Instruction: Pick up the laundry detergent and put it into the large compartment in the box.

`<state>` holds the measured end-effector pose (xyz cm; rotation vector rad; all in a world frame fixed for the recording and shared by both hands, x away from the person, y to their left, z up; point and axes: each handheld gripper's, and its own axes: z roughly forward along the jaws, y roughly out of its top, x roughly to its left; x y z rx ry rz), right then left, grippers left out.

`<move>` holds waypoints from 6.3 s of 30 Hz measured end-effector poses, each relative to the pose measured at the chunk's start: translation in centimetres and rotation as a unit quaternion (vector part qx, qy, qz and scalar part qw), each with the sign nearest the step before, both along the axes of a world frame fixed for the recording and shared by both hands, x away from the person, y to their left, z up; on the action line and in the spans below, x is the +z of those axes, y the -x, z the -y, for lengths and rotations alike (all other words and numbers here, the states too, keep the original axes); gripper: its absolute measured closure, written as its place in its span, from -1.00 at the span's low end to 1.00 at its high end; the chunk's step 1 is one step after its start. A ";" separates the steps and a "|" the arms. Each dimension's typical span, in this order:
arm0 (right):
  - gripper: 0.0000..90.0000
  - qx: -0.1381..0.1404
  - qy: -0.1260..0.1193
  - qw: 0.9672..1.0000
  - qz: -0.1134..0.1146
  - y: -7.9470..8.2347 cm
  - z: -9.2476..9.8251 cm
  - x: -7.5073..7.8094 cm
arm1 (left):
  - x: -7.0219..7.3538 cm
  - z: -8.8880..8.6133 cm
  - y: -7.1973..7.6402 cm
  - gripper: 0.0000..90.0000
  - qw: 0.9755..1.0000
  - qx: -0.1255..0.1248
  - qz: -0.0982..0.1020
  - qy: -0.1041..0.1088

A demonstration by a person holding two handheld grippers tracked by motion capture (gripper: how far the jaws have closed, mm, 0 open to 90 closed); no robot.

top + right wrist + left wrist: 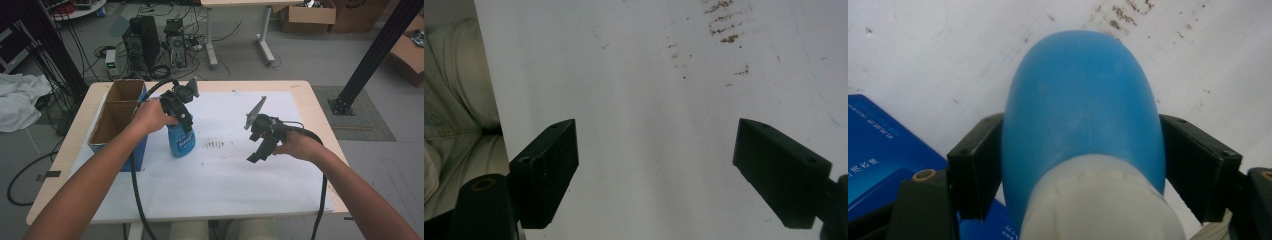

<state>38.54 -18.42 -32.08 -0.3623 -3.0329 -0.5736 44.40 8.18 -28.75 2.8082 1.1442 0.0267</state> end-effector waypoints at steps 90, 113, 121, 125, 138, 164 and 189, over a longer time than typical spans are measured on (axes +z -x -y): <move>-0.58 0.013 0.000 1.000 0.009 0.7 0.3 0.5 | 16.1 -3.6 2.7 -0.16 0.985 0.161 0.061 0.024; -0.58 0.017 -0.007 1.000 0.020 1.1 0.5 1.1 | 20.7 -7.7 3.5 -0.16 0.950 0.301 0.069 0.034; -0.58 0.018 -0.007 1.000 0.020 1.2 0.5 1.1 | 21.4 -9.3 4.2 -0.16 0.937 0.340 0.077 0.031; -0.58 0.018 -0.007 1.000 0.021 1.2 0.5 1.0 | 21.5 -10.1 4.5 -0.16 0.930 0.357 0.080 0.028; -0.58 0.018 -0.008 1.000 0.022 1.2 0.5 1.0 | 20.8 -12.8 5.2 -0.15 0.921 0.378 0.092 0.012; -0.58 0.009 -0.007 1.000 0.020 1.0 1.3 0.9 | 13.8 -15.6 4.9 -0.15 0.921 0.378 0.094 0.007; -0.58 -0.007 -0.003 1.000 0.011 0.8 2.3 0.3 | 3.9 -16.0 3.6 -0.15 0.935 0.347 0.068 -0.006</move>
